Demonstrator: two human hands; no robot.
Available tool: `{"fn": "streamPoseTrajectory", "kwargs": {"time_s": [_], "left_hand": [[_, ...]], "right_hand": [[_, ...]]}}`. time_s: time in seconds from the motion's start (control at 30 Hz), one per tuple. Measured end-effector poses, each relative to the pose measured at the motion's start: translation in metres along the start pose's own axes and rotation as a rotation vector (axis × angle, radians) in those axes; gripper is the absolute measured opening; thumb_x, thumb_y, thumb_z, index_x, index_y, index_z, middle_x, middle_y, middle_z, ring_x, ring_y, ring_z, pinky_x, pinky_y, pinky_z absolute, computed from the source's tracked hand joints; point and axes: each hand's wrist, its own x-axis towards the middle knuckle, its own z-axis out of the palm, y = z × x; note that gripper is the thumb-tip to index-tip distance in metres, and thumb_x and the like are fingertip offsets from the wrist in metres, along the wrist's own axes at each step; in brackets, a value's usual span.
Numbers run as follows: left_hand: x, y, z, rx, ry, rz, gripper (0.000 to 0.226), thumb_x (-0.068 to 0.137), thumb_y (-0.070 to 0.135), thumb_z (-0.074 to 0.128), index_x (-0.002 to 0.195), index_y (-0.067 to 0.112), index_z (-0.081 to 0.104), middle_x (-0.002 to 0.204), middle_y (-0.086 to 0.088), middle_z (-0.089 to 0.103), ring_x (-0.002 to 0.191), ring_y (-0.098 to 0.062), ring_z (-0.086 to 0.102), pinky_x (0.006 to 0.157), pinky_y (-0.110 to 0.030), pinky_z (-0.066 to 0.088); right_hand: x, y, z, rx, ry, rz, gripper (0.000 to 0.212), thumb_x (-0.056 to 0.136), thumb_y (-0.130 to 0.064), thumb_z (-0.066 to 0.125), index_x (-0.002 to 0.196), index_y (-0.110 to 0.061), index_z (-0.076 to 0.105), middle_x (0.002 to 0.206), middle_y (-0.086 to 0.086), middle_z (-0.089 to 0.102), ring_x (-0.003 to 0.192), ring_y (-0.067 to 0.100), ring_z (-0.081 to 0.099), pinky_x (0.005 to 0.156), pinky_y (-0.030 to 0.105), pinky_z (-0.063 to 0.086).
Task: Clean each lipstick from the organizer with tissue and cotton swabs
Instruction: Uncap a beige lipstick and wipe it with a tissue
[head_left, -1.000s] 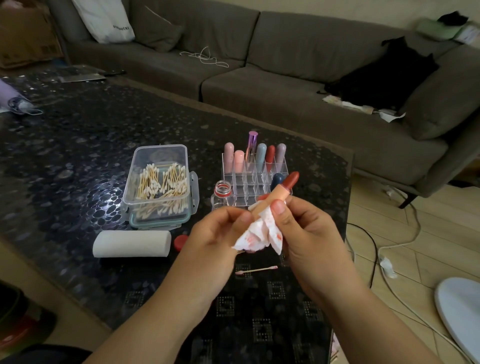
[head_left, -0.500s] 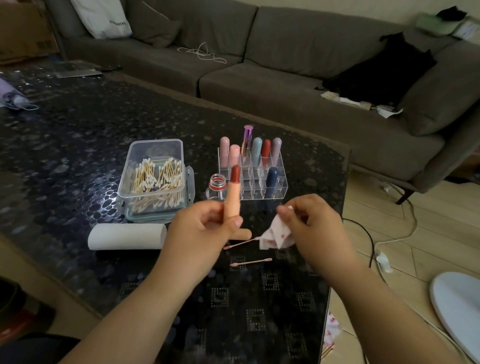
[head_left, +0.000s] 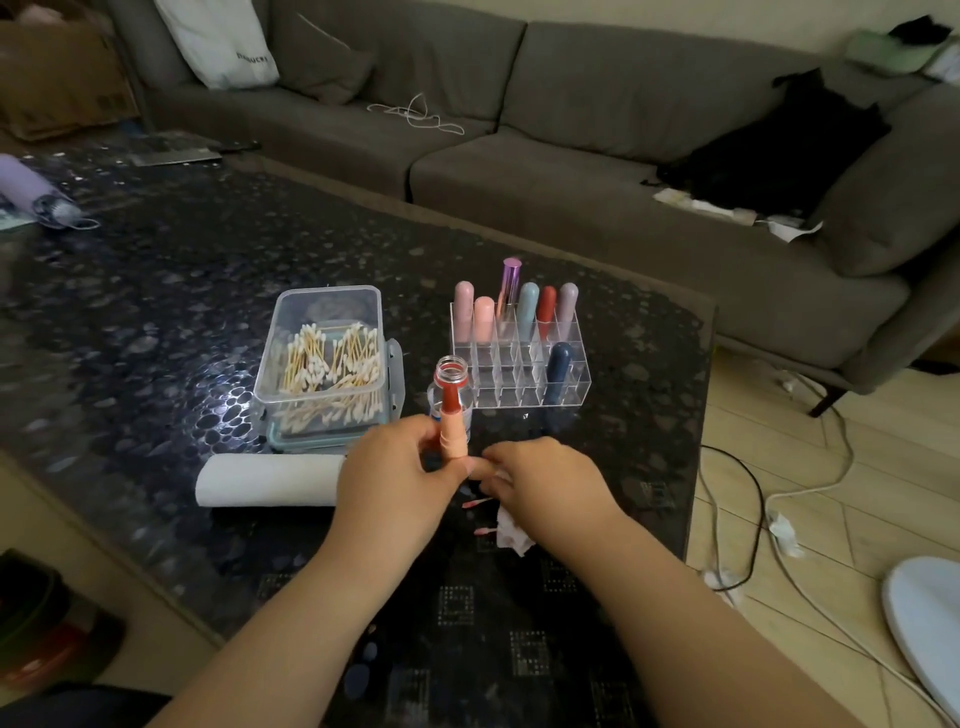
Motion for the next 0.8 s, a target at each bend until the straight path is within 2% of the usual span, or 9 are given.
{"fn": "streamPoseTrajectory", "kwargs": {"time_s": [0.13,0.2,0.27,0.37,0.43,0.53,0.63,0.73,0.8], "left_hand": [[0.002,0.001,0.001,0.005,-0.022,-0.012,0.012,0.075,0.025,0.077,0.082,0.024,0.067,0.077,0.01,0.064,0.077,-0.011,0.06,0.07,-0.03,0.048],[0.003,0.003,0.005,0.011,-0.046,-0.002,0.013,0.077,0.025,0.075,0.079,0.029,0.063,0.073,0.013,0.062,0.07,-0.004,0.057,0.06,-0.017,0.04],[0.003,0.006,0.011,0.033,-0.07,0.006,0.011,0.079,0.027,0.073,0.081,0.028,0.063,0.075,0.012,0.062,0.07,-0.002,0.056,0.055,-0.011,0.031],[0.005,0.009,0.026,0.005,-0.067,0.026,0.01,0.079,0.023,0.073,0.087,0.022,0.068,0.08,0.011,0.064,0.071,-0.004,0.056,0.056,-0.008,0.033],[0.005,0.012,0.035,0.006,-0.065,0.041,0.008,0.079,0.022,0.073,0.085,0.019,0.068,0.08,0.01,0.065,0.07,-0.003,0.055,0.059,-0.011,0.037],[0.008,0.011,0.046,-0.01,-0.062,0.042,0.007,0.081,0.021,0.072,0.079,0.016,0.067,0.076,0.007,0.066,0.074,-0.009,0.061,0.065,-0.023,0.045],[0.01,0.01,0.055,0.019,-0.074,0.048,0.006,0.082,0.02,0.071,0.079,0.017,0.066,0.077,0.006,0.066,0.075,-0.01,0.06,0.061,-0.018,0.038],[0.01,0.008,0.059,0.039,-0.071,0.043,0.006,0.081,0.019,0.071,0.086,0.016,0.068,0.082,0.005,0.066,0.079,-0.01,0.059,0.067,-0.017,0.036],[0.011,0.007,0.06,0.044,-0.064,0.052,0.006,0.081,0.02,0.071,0.085,0.016,0.068,0.081,0.006,0.065,0.078,-0.009,0.058,0.062,-0.013,0.033]], "right_hand": [[-0.002,0.007,-0.005,0.09,0.053,0.042,0.03,0.095,-0.034,0.051,0.122,-0.019,0.052,0.108,0.008,0.065,0.099,0.027,0.061,0.077,0.033,0.047],[-0.008,0.016,-0.014,0.201,0.109,0.09,0.029,0.095,-0.034,0.052,0.12,-0.02,0.048,0.107,0.006,0.065,0.096,0.025,0.062,0.077,0.033,0.049],[-0.016,0.027,-0.023,0.361,0.121,0.158,0.027,0.095,-0.033,0.053,0.118,-0.023,0.044,0.1,-0.001,0.063,0.087,0.016,0.062,0.072,0.029,0.049],[-0.026,0.039,-0.028,0.514,0.08,0.231,0.024,0.095,-0.035,0.053,0.115,-0.028,0.041,0.082,-0.011,0.056,0.07,0.004,0.054,0.058,0.02,0.041],[-0.033,0.045,-0.029,0.545,0.058,0.241,0.022,0.094,-0.036,0.054,0.113,-0.03,0.044,0.077,-0.011,0.054,0.063,0.003,0.051,0.053,0.016,0.036],[-0.041,0.048,-0.029,0.581,0.037,0.214,0.019,0.092,-0.037,0.057,0.11,-0.035,0.049,0.068,-0.009,0.054,0.054,0.002,0.047,0.047,0.012,0.033],[-0.046,0.051,-0.029,0.616,0.049,0.181,0.018,0.09,-0.038,0.06,0.106,-0.038,0.052,0.062,-0.009,0.052,0.048,0.001,0.044,0.043,0.009,0.032],[-0.05,0.055,-0.031,0.638,0.057,0.168,0.019,0.089,-0.037,0.062,0.107,-0.036,0.055,0.059,-0.009,0.049,0.042,-0.002,0.043,0.041,0.009,0.031],[-0.051,0.056,-0.031,0.637,0.053,0.168,0.021,0.089,-0.037,0.062,0.108,-0.035,0.055,0.058,-0.01,0.048,0.04,-0.003,0.042,0.04,0.008,0.031]]}}
